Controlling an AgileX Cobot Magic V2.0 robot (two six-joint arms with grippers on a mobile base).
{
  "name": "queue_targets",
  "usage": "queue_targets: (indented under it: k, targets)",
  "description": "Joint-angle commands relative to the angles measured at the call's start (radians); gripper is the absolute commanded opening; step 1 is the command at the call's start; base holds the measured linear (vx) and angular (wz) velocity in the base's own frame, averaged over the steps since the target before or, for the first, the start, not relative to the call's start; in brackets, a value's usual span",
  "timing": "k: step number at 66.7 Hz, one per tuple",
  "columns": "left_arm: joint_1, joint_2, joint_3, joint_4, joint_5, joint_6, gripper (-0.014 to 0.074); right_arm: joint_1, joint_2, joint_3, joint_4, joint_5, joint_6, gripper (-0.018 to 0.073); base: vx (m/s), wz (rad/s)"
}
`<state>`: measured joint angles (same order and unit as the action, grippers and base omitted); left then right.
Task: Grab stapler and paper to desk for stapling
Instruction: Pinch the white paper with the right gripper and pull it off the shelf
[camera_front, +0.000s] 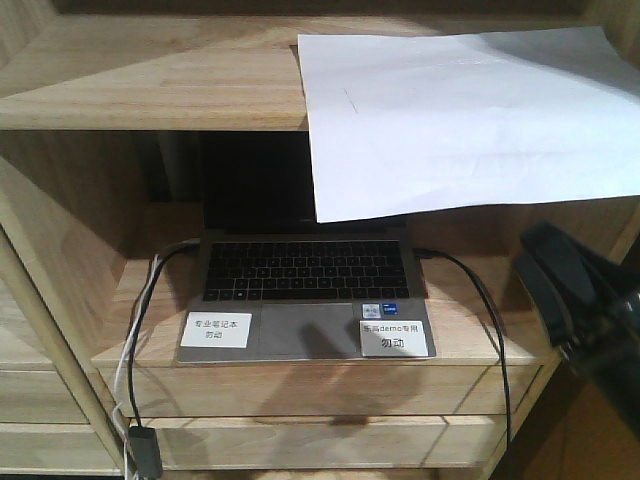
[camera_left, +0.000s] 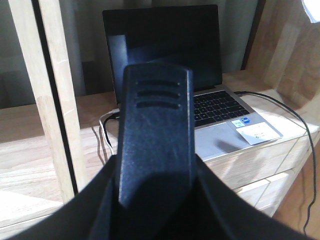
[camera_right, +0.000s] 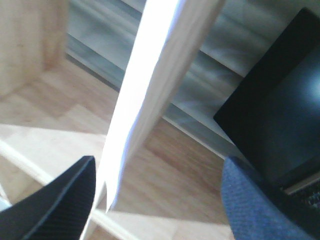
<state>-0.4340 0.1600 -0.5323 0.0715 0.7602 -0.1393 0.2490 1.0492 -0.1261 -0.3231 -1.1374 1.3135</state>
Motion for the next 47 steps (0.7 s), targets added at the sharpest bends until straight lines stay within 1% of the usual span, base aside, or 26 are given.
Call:
queue_targets:
  k: [1, 17, 30, 34, 39, 41, 47]
  targets:
    - [-0.001, 0.013, -0.031, 0.001, -0.115, -0.005, -0.0006, 0.000, 0.033, -0.085, -0.004, -0.152, -0.006, 0.0512, 0.00, 0.00]
    - [-0.001, 0.013, -0.031, 0.001, -0.115, -0.005, -0.0006, 0.000, 0.120, -0.202, 0.000, -0.137, -0.002, 0.0512, 0.00, 0.00]
    - [-0.001, 0.013, -0.031, 0.001, -0.115, -0.005, -0.0006, 0.000, 0.171, -0.284, 0.003, -0.189, 0.002, 0.0489, 0.00, 0.00]
    - [-0.001, 0.013, -0.031, 0.001, -0.115, -0.005, -0.0006, 0.000, 0.171, -0.306, 0.004, -0.191, 0.002, 0.0464, 0.00, 0.00]
    - [-0.001, 0.013, -0.031, 0.001, -0.115, -0.005, -0.0006, 0.000, 0.171, -0.325, 0.008, -0.200, 0.002, 0.0413, 0.00, 0.00]
    - [-0.001, 0.013, -0.031, 0.001, -0.115, -0.005, -0.0006, 0.000, 0.171, -0.330, 0.008, -0.200, 0.002, 0.0386, 0.00, 0.00]
    - [-0.001, 0.013, -0.031, 0.001, -0.115, -0.005, -0.0006, 0.000, 0.171, -0.335, 0.011, -0.206, 0.006, 0.0265, 0.00, 0.00]
